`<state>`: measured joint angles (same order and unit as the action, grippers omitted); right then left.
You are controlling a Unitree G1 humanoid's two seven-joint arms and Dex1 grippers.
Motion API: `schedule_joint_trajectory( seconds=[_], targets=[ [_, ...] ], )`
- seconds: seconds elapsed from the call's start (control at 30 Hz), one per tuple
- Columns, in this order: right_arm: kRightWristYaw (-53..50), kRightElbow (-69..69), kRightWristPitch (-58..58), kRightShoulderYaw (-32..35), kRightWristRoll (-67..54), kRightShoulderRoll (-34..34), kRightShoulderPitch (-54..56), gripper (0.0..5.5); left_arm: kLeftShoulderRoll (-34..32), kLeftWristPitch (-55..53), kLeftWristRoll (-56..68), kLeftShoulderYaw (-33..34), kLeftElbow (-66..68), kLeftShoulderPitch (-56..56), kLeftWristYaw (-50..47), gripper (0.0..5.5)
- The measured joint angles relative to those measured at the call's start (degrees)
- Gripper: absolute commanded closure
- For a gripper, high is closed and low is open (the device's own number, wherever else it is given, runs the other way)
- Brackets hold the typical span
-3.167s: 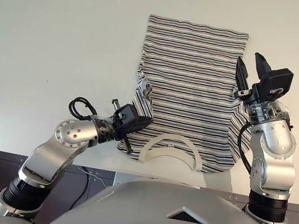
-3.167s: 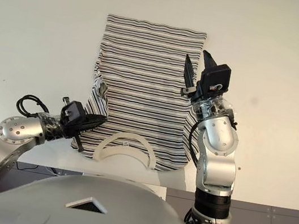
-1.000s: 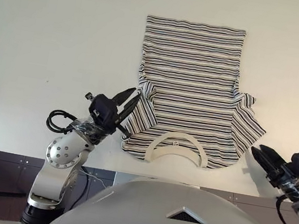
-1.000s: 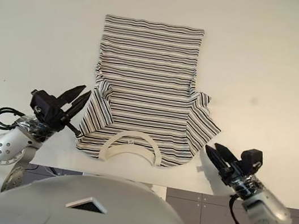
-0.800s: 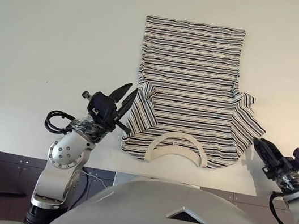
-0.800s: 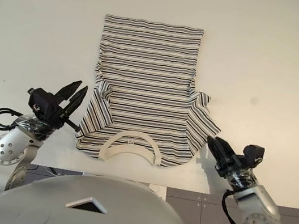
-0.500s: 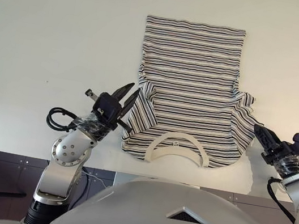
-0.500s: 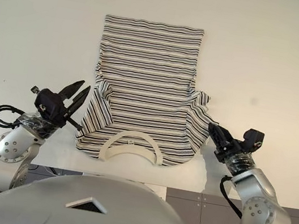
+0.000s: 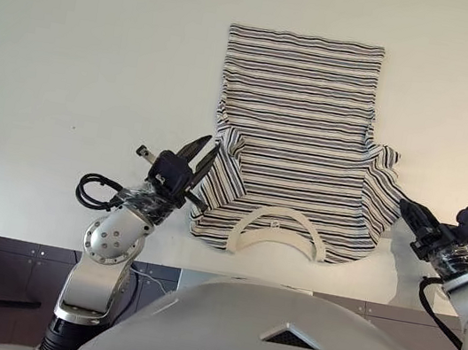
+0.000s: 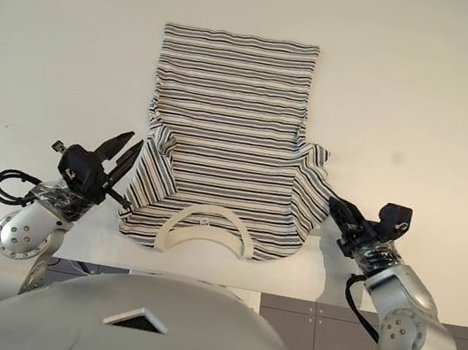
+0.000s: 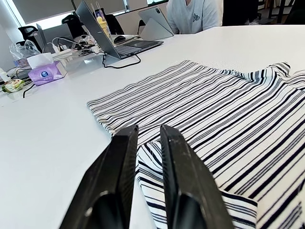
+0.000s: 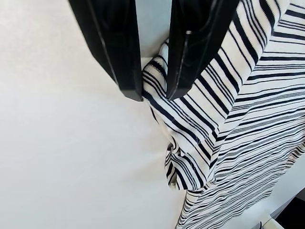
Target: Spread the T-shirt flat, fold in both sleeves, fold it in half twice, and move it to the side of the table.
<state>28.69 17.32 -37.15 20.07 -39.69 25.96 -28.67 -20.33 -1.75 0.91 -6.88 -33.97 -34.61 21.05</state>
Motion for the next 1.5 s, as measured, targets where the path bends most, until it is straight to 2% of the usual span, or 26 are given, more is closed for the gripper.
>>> schedule_joint_trajectory(
  seconds=[0.07, 0.33, 0.43, 0.73, 0.9, 1.17, 1.3, 1.5],
  targets=[
    [-0.51, -0.13, -0.23, -0.12, 0.8, 0.0, 0.74, 5.38, 0.02, -0.01, -0.02, -0.18, 0.0, -0.21, 0.0, 4.64],
    [-3.79, -3.56, -0.9, 1.08, 3.04, 0.61, 6.76, 5.38, 0.07, -0.03, 0.04, 0.69, 0.0, -0.31, -0.2, 4.64],
    [-2.43, -0.55, -1.13, 1.32, 3.09, 2.38, 7.38, 5.38, 0.61, -0.15, 0.1, 1.03, -0.04, -1.12, -1.12, 4.64],
    [2.51, 13.36, -1.27, -7.3, 5.36, 6.45, 5.93, 5.38, 0.63, -0.14, -0.01, 0.24, -0.22, -2.2, -0.96, 4.64],
    [3.92, 14.95, 1.11, -14.12, 10.94, 8.05, 5.28, 5.38, -0.19, -0.15, -0.04, -0.56, -0.26, -0.77, 0.26, 4.64],
    [6.89, 14.68, 6.47, -21.31, 18.23, 9.69, 3.47, 5.38, -1.23, -0.15, -0.68, -1.36, -0.25, -0.35, 1.21, 4.64],
    [8.1, 15.37, 6.03, -21.47, 15.47, 8.9, 4.57, 5.03, -2.53, -0.08, -2.24, -2.01, -0.24, 0.36, 2.16, 4.64],
    [11.48, 17.34, 1.69, -18.76, 8.0, 10.08, 6.23, 5.03, -3.22, 0.5, -4.15, -3.11, -0.01, 0.35, 2.3, 4.64]
  ],
)
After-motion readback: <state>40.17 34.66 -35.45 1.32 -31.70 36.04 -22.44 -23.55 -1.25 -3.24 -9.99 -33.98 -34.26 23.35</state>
